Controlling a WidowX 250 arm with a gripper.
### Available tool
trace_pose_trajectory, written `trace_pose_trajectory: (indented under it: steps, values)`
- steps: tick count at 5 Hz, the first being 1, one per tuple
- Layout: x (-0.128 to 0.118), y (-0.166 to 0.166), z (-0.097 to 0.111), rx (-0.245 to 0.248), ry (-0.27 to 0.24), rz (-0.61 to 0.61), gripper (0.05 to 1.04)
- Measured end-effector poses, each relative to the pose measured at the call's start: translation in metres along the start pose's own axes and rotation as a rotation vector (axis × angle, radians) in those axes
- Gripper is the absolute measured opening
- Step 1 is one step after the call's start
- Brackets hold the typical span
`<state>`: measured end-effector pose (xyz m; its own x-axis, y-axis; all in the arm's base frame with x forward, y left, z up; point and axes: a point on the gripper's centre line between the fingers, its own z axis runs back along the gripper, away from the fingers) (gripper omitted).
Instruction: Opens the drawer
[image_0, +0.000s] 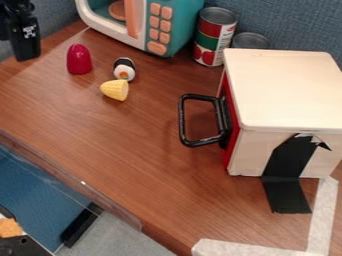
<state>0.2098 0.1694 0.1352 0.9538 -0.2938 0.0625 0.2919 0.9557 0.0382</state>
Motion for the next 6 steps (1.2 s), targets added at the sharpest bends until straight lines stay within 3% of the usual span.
trace_pose_trajectory:
  steps: [1, 2, 3, 4, 6]
  values:
    - [-0.001, -0.002, -0.007, -0.018, 0.012, 0.008, 0.998]
    - [0.0, -0.021, -0.026, -0.044, 0.025, 0.083, 0.998]
    - [0.001, -0.039, -0.039, -0.03, 0.045, 0.042, 0.998]
    - [0.003, -0.052, -0.049, -0.045, 0.011, 0.14, 0.998]
    - [0.031, -0.102, -0.058, -0.211, -0.13, 0.375, 0.998]
